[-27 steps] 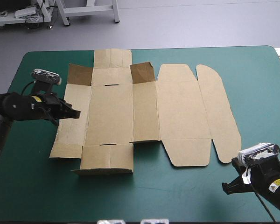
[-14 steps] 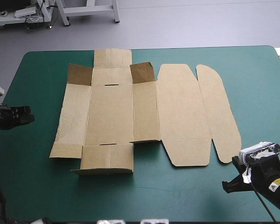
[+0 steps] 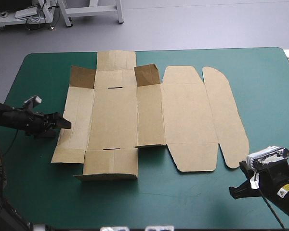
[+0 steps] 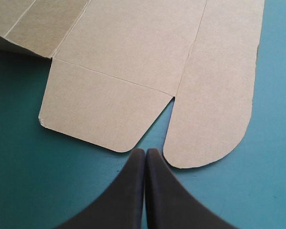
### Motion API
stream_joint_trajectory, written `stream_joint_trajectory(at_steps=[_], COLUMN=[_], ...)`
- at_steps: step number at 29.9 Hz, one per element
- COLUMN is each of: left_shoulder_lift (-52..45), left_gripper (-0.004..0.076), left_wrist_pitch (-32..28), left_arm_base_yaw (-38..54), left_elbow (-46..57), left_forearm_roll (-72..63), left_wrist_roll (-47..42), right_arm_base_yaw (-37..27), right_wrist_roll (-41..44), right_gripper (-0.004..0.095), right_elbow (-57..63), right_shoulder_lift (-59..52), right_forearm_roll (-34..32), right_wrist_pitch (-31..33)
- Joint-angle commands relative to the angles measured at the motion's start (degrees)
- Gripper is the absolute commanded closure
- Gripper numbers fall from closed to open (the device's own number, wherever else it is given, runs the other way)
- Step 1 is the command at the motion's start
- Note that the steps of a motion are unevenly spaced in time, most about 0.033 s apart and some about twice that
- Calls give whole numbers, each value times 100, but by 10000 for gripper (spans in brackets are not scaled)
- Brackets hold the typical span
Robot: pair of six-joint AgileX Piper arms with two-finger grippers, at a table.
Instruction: Fold the box
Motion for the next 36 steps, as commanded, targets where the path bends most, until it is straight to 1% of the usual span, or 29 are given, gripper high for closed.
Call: stream_joint_trajectory(at_steps=[1, 3, 7, 9, 10, 13, 14, 16, 18, 19, 25, 27, 31, 34, 36], left_shoulder_lift=[38, 200, 304, 304, 304, 304, 304, 304, 304, 304, 304, 293, 133, -103, -292], left_gripper=[80, 80, 97, 131, 163, 312, 379, 530, 736, 724, 733, 733, 733, 732, 732], left_wrist_pitch=[527, 527, 527, 527, 527, 527, 527, 527, 527, 527, 527, 527, 527, 527, 527], left_arm_base_yaw=[-362, -503, -782, -905, -945, -1031, -1066, -1066, -1066, -1066, -1066, -1066, -1105, -1246, -1405], left_elbow=[-137, -137, -128, -106, -101, -101, -101, -101, -101, -101, -114, -114, -162, -432, -704], left_forearm_roll=[-44, -16, -45, -57, -71, -204, -240, -280, -279, -265, -318, -596, -1167, -939, -641], left_wrist_roll=[-84, -281, -304, -304, -304, -328, -328, -328, -328, -315, -87, -44, 333, 395, 283], right_arm_base_yaw=[4, 4, 4, 4, 4, 4, 4, 4, 4, 4, 4, 4, 4, 4, 4], right_wrist_roll=[-48, -48, -48, -48, -48, -48, -48, -48, -48, -48, -48, -48, -48, -48, -48], right_gripper=[921, 921, 921, 921, 921, 921, 921, 921, 921, 921, 921, 921, 921, 921, 921], right_elbow=[-143, -143, -143, -143, -143, -143, -143, -143, -143, -143, -143, -143, -143, -143, -143], right_shoulder_lift=[41, 41, 41, 41, 41, 41, 41, 41, 41, 41, 41, 41, 41, 41, 41], right_forearm_roll=[94, 94, 94, 106, 118, 118, 118, 118, 118, 118, 118, 118, 118, 118, 108], right_wrist_pitch=[-327, -327, -316, -316, -316, -316, -316, -316, -316, -316, -316, -316, -316, -316, -316])
